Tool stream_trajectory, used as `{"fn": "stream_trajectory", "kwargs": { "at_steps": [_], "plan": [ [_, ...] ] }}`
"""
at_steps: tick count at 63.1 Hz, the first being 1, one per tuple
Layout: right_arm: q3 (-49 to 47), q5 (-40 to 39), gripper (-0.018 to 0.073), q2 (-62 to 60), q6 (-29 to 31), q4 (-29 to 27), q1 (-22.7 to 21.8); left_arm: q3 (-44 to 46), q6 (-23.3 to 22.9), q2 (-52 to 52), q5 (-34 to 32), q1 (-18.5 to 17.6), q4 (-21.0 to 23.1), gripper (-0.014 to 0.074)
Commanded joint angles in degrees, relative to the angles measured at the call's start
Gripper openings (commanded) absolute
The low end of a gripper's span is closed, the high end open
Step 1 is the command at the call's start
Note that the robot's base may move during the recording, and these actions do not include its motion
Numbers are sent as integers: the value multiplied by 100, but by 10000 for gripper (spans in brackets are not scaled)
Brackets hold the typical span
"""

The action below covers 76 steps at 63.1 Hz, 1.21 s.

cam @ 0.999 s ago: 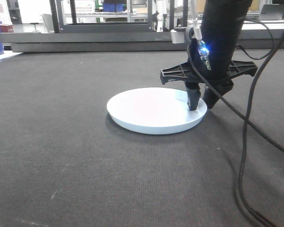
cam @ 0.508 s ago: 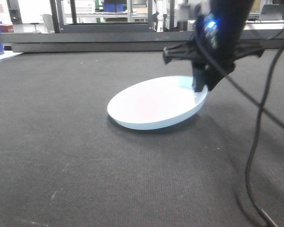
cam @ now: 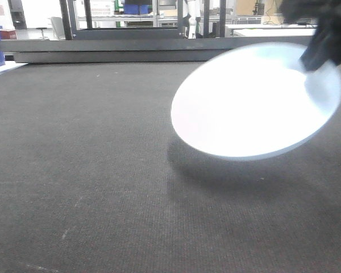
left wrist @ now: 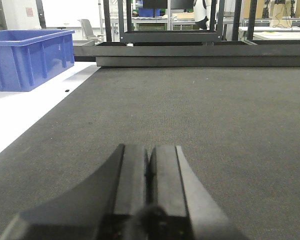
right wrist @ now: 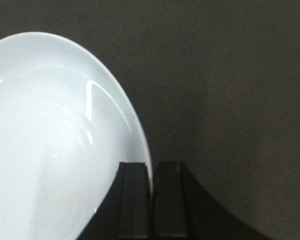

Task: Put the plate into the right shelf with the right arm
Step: 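Pinch the plate rim with the right gripper and lift it up, then drive the base away from the table holding the plate in the right gripper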

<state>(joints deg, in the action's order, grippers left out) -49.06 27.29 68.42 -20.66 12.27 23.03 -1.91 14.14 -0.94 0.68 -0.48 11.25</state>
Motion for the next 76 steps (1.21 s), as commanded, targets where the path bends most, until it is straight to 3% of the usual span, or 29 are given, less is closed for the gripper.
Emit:
{"fn": "stream_trajectory", "kwargs": {
  "at_steps": [1,26,27,29,44,76],
  "plan": [
    [199,-656,55,-844,136,111,-35,-31,-14,-65,-503,1,12,-47],
    [582,-693,55,-3476,281,248,-10,-31,-14,-65,-503,1,12,-47],
    [582,-693,55,-4564,281,456,-10,-31,-14,-65,-503,1,12,-47],
    [582,-693,55,-4714,281,456,-10,-31,-14,-65,-503,1,12,-47],
    [582,-748,55,-5269,281,456,-10,-31,-14,-65,-503,1,12,-47],
    [582,-757,55,-5276,281,456,-10,-31,-14,-65,-503,1,12,-47]
  ]
}}
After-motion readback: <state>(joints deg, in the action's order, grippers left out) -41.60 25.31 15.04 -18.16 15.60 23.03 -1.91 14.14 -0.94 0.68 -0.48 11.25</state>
